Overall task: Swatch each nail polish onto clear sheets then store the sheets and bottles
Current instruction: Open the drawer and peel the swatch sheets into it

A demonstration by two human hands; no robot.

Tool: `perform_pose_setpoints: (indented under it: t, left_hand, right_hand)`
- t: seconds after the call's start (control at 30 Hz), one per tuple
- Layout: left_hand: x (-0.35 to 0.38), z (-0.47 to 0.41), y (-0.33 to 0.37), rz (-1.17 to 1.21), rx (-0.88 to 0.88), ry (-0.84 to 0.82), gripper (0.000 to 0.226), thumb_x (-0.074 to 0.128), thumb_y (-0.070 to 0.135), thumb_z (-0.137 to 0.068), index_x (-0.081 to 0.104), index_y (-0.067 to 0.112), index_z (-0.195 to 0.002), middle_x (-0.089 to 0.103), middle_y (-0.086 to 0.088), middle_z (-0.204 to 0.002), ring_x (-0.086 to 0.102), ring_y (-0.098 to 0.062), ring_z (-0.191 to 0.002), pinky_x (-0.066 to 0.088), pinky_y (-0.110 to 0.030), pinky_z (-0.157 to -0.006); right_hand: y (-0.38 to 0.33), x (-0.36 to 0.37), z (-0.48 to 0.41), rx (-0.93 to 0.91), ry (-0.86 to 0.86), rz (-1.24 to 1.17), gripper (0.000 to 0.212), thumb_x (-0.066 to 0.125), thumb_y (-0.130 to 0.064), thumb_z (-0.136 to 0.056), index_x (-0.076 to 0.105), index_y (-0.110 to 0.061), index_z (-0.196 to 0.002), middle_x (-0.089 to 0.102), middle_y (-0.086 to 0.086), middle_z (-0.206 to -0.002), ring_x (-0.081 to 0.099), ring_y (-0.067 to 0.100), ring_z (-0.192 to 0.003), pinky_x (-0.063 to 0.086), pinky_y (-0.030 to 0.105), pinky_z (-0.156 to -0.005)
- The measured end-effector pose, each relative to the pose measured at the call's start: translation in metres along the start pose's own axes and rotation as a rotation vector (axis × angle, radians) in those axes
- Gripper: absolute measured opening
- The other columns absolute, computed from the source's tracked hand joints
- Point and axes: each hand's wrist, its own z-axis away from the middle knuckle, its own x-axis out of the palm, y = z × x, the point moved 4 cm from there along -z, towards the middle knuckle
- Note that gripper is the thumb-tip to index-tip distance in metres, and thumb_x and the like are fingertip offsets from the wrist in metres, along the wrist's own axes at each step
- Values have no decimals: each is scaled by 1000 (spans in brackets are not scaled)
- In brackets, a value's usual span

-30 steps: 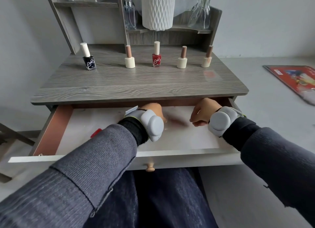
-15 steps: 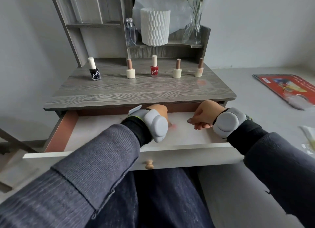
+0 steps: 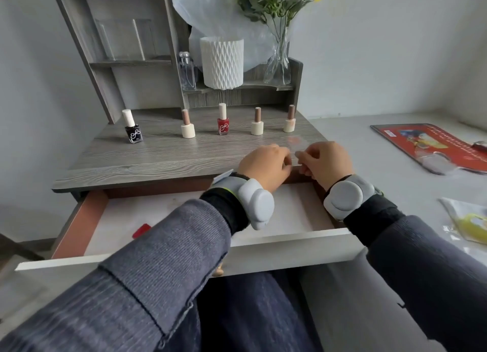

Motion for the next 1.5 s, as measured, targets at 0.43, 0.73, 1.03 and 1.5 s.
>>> perform_pose_setpoints:
  t: [0.43, 0.73, 1.03, 1.5]
  left_hand:
    - [48, -21, -15, -181, -39, -160, 68, 36, 51, -97, 14, 16, -150, 9, 4, -160, 3, -12, -147, 11, -41, -115]
    - [52, -38, -10, -192, -16, -240, 65, 27, 54, -98, 13, 19, -151, 5, 8, -160, 1, -10, -146, 7, -44, -116]
    - [51, -38, -18, -190, -6, -278, 66, 30, 57, -96, 14, 25, -151, 4, 14, -159, 0, -11, -146, 8, -49, -116]
    - [39, -13, -18, -110, 72, 96, 32, 51, 34, -94, 59, 19, -122, 55, 3, -131, 48, -22, -122, 37, -36, -97]
  right_hand:
    - [32, 26, -5, -110, -4, 212, 57, 49, -33, -98, 32, -13, -149, 28, 1, -158, 11, 19, -150, 11, 39, -120]
    - [32, 28, -18, -91, -30, 161, 37, 42, -15, -93, 40, -9, -129, 47, 5, -141, 36, 18, -137, 10, 36, -117]
    - [35, 26, -15, -84, -35, 175, 29, 41, -19, -95, 43, -10, -122, 54, 7, -132, 46, 21, -128, 11, 35, -118]
    - [29, 14, 9, -135, 39, 116, 25, 51, -16, -94, 50, -5, -116, 62, 10, -120, 55, 30, -112, 35, 41, -105]
